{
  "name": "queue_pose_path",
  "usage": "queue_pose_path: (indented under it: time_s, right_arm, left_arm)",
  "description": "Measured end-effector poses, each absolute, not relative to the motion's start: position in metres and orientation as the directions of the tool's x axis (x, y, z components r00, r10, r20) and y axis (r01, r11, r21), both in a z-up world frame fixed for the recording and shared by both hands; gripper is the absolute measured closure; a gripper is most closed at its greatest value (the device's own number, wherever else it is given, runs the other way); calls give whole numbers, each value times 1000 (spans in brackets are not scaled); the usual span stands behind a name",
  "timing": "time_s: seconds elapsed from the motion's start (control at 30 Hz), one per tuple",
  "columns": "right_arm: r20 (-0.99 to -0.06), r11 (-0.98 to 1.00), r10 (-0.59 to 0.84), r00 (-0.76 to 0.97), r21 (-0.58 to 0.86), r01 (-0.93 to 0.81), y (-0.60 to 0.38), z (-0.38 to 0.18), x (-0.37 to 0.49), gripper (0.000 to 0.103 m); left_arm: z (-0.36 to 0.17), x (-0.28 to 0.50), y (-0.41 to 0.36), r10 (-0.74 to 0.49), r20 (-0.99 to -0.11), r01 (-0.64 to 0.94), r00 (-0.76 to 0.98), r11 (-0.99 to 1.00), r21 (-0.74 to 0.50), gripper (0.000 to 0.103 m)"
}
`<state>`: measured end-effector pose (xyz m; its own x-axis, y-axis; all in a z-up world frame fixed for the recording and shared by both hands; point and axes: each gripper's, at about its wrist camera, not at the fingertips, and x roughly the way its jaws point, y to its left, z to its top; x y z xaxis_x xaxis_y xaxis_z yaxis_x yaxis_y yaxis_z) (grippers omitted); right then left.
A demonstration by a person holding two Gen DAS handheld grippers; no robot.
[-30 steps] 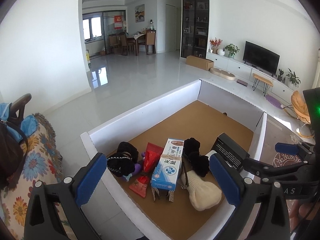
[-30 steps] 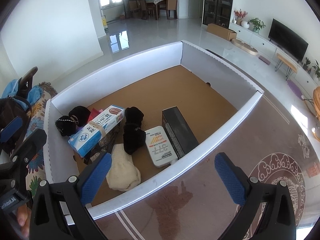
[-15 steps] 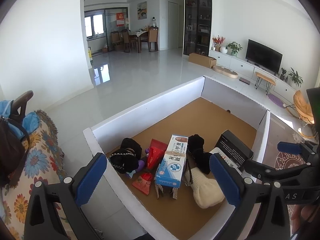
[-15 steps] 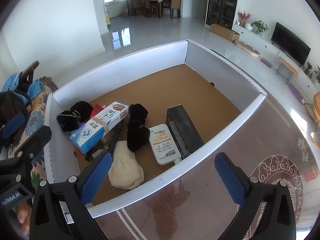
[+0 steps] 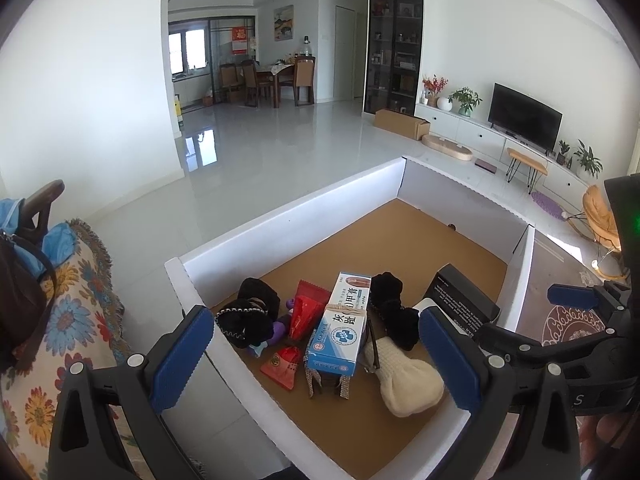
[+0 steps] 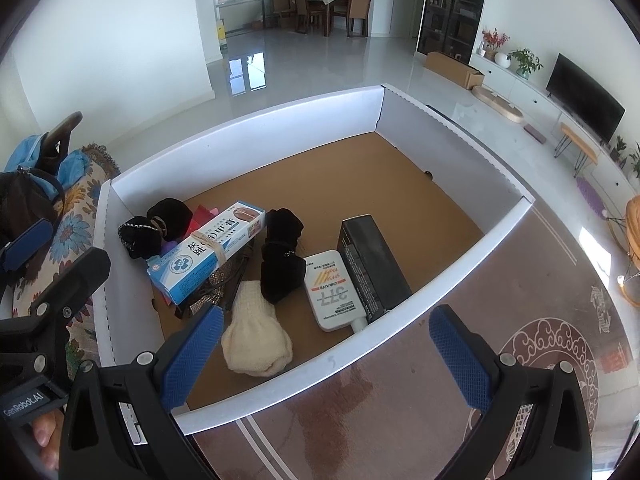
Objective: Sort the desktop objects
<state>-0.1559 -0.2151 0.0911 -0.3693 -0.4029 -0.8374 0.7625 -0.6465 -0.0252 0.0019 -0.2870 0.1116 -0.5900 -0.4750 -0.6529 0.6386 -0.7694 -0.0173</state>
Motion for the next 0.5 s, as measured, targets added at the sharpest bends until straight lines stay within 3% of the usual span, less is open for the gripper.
queue_pose_path:
  time_s: [0.5]
  right_arm:
    - [-847, -647, -391, -361, -26, 762, -214, 81, -155, 0]
  left_arm:
    - [100, -1, -282, -474, -662, 624, -581, -781, 11, 0]
